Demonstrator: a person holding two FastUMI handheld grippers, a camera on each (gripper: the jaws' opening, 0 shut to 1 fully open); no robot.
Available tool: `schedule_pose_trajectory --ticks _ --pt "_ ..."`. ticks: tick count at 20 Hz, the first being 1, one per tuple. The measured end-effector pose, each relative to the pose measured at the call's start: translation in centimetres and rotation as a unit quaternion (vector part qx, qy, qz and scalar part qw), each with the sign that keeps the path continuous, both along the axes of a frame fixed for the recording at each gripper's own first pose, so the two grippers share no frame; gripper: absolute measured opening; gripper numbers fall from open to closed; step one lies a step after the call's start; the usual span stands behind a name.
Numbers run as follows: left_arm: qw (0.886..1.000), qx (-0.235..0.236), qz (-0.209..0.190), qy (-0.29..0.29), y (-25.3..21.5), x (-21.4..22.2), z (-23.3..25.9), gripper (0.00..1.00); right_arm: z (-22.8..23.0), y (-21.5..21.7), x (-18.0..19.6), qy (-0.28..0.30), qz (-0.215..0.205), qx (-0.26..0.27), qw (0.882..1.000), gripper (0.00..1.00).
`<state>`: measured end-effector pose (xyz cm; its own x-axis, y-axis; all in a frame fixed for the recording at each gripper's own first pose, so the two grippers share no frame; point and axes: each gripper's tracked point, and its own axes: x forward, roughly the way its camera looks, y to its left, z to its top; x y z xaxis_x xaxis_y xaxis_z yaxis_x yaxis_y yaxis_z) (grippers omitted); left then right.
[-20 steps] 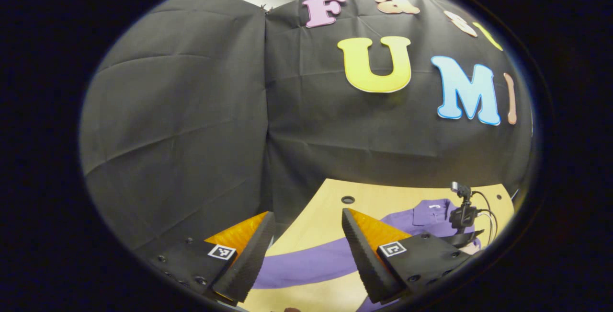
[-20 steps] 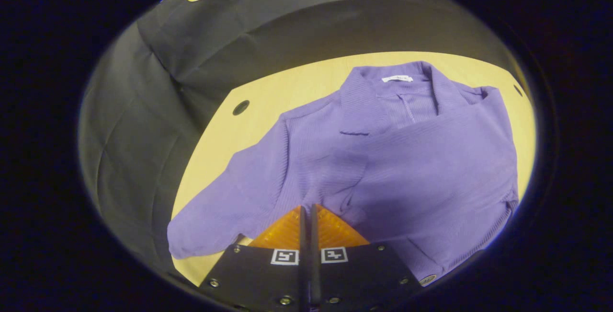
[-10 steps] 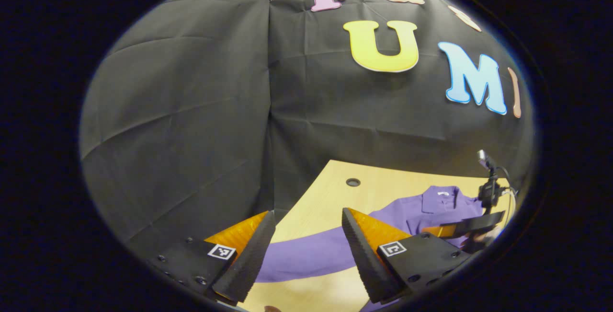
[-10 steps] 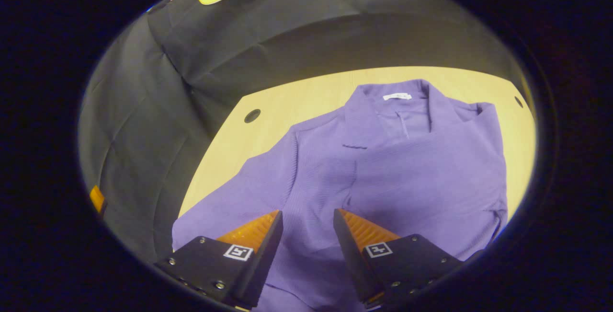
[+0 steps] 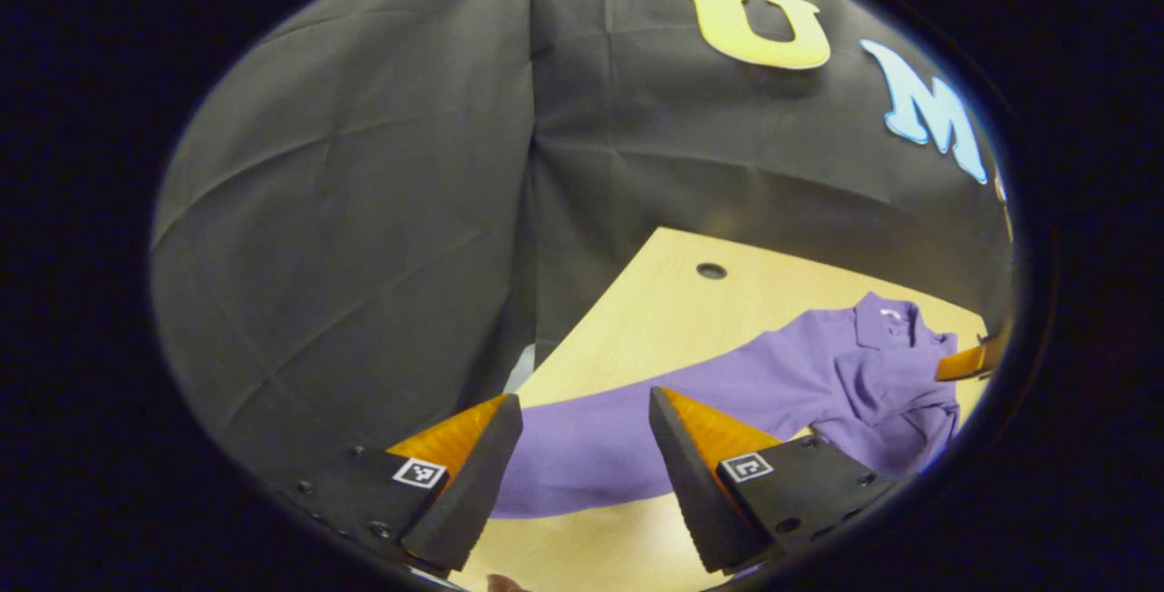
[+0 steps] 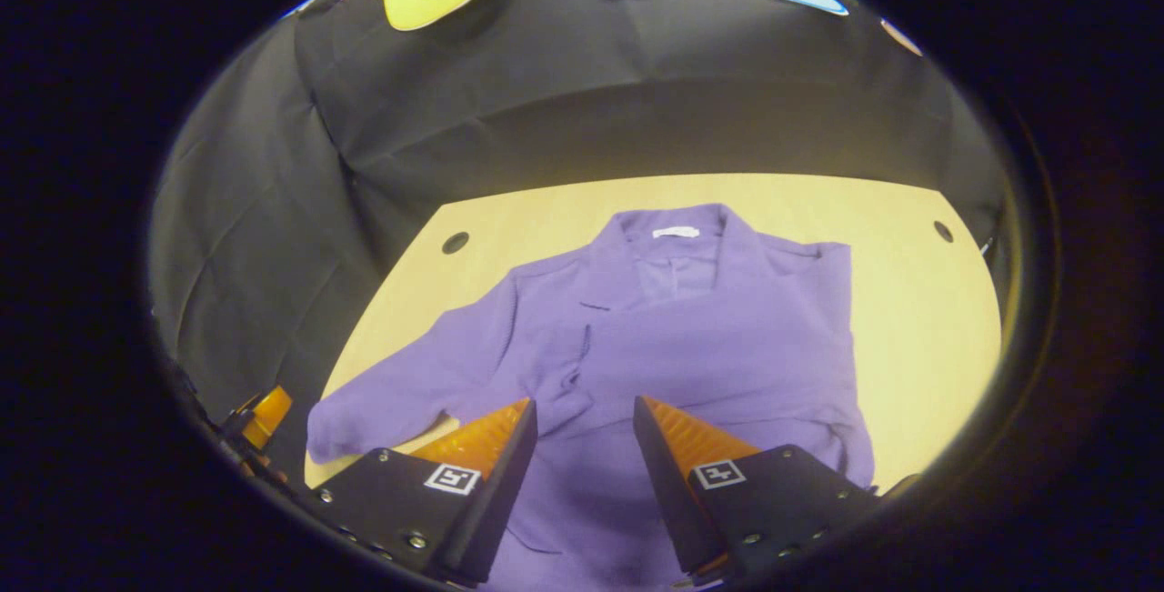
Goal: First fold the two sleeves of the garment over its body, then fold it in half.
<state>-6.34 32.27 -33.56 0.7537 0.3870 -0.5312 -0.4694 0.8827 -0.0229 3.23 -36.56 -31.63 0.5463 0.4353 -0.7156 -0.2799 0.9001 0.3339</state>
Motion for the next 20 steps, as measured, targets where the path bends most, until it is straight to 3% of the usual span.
schedule_pose_trajectory --ticks 5,13,18,20 --pt "0.999 -0.016 0.013 0.043 1.4 -0.3 -5.4 0.96 -0.5 -3.7 -1.4 0.010 -0.025 -0.024 0.999 0.70" --pt "0.993 -0.048 0.035 0.100 0.5 -1.4 -11.4 0.95 -1.1 -5.2 -3.1 0.022 -0.039 -0.034 0.998 0.70" --pt "0.994 -0.058 0.046 0.080 0.4 -1.5 -11.4 0.95 -1.3 -5.6 -3.5 0.024 -0.040 -0.035 0.998 0.70" --pt "0.995 -0.049 0.037 0.079 0.5 -1.3 -11.2 0.89 -1.4 -5.6 -3.6 0.026 -0.044 -0.033 0.998 0.70"
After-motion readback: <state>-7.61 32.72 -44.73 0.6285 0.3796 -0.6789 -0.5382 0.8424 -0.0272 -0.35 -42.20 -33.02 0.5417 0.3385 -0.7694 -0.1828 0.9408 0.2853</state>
